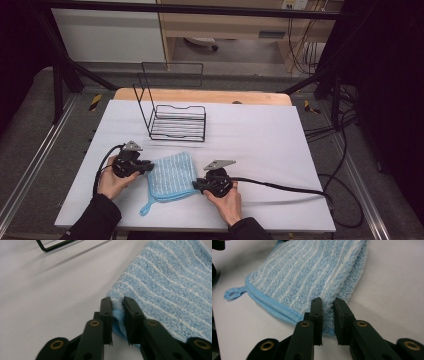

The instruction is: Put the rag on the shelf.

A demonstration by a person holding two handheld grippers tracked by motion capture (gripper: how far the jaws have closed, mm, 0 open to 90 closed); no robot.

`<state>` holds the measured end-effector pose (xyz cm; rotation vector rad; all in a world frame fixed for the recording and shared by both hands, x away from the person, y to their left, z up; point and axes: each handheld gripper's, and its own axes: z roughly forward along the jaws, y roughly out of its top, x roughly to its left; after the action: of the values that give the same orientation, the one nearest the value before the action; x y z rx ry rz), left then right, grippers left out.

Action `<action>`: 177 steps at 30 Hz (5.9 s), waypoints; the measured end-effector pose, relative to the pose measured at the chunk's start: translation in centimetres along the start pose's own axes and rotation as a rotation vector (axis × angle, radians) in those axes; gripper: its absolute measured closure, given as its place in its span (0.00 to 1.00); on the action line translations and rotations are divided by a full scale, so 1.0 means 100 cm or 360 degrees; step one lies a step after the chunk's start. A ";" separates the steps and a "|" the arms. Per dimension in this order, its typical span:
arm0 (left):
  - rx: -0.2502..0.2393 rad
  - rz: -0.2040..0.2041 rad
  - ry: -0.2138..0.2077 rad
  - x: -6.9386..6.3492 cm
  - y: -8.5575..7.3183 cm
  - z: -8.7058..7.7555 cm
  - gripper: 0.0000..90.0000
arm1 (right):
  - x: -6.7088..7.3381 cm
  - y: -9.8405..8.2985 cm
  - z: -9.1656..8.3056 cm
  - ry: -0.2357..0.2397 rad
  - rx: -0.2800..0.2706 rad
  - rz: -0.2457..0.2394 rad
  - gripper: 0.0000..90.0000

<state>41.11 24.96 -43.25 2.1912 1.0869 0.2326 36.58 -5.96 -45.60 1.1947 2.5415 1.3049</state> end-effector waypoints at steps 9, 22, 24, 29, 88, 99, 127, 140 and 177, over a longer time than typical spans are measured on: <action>-0.0033 -0.0073 -0.0082 -0.008 -0.005 -0.013 0.94 | -0.008 0.015 -0.015 0.0021 0.0013 -0.0042 0.94; -0.0083 -0.0075 -0.0033 -0.058 -0.014 -0.012 0.93 | -0.035 0.024 -0.043 -0.0025 0.0060 -0.0053 0.94; -0.0095 -0.0093 -0.0005 -0.062 -0.015 -0.012 0.93 | -0.037 0.026 -0.042 -0.0029 0.0077 -0.0072 0.94; -0.0130 -0.0169 0.0006 -0.069 -0.024 -0.018 0.92 | -0.044 0.031 -0.034 -0.0034 0.0091 -0.0110 0.94; -0.0036 0.0020 -0.0096 -0.080 -0.046 -0.027 0.97 | -0.062 0.061 0.028 0.0056 -0.0015 -0.0159 0.90; -0.0117 0.0030 -0.0106 -0.060 -0.036 -0.032 0.73 | -0.053 0.065 0.006 0.0008 -0.0152 -0.0220 0.48; -0.0140 -0.0092 0.0086 -0.005 0.039 0.015 0.29 | -0.061 0.029 -0.060 -0.0008 -0.0208 -0.0081 0.05; -0.0031 -0.0183 -0.0062 -0.004 0.028 0.032 0.72 | -0.064 0.013 -0.057 -0.0063 -0.0178 -0.0055 0.04; -0.0076 -0.0136 -0.0056 -0.010 0.022 0.036 0.89 | -0.060 0.052 0.030 -0.0083 -0.0047 0.0060 0.66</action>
<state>43.41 21.50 -44.48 2.0937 1.1407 0.1796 45.08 -5.99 -45.58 1.2597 2.4669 1.2968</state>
